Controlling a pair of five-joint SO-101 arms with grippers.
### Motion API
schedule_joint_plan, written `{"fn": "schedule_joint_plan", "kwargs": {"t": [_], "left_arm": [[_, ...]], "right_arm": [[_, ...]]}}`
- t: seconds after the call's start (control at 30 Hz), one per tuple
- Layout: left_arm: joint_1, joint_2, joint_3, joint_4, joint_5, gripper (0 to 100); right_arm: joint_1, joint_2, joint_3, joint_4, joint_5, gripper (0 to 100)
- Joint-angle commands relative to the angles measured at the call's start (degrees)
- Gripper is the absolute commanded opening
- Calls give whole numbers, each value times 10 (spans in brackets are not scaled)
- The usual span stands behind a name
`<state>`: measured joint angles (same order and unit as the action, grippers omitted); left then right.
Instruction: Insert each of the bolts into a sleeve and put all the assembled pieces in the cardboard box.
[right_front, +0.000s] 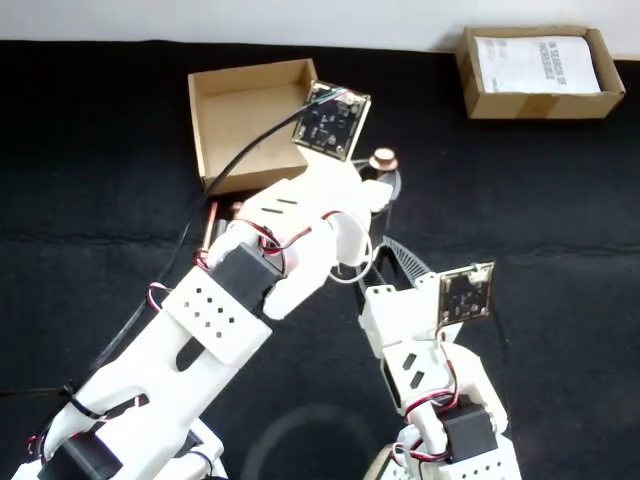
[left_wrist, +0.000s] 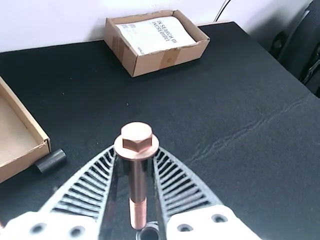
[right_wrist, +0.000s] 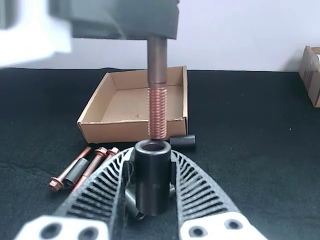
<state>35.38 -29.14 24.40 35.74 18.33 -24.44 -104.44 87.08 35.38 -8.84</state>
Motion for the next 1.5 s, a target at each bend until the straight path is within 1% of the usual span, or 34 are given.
{"fn": "schedule_joint_plan", "kwargs": {"t": [0.0,0.27,0.47,0.73,0.97,1.13,1.47], "left_arm": [[7,-21,-4,-7,4,9],[8,-49,-4,-6,1,9],[8,-65,-2,-5,1,9],[8,-61,15,-9,4,9],[33,-59,15,-10,4,9],[32,-59,18,-25,4,9],[33,-59,27,-25,4,9]], "right_arm": [[-1,-6,-7,-20,-4,7],[0,-5,-1,-20,-4,7],[24,-4,-1,-20,-4,7],[24,-4,-2,-20,-4,7],[24,-4,-1,-20,-4,7],[22,-2,-1,-20,-6,7],[22,-1,-1,-20,-7,7]]}}
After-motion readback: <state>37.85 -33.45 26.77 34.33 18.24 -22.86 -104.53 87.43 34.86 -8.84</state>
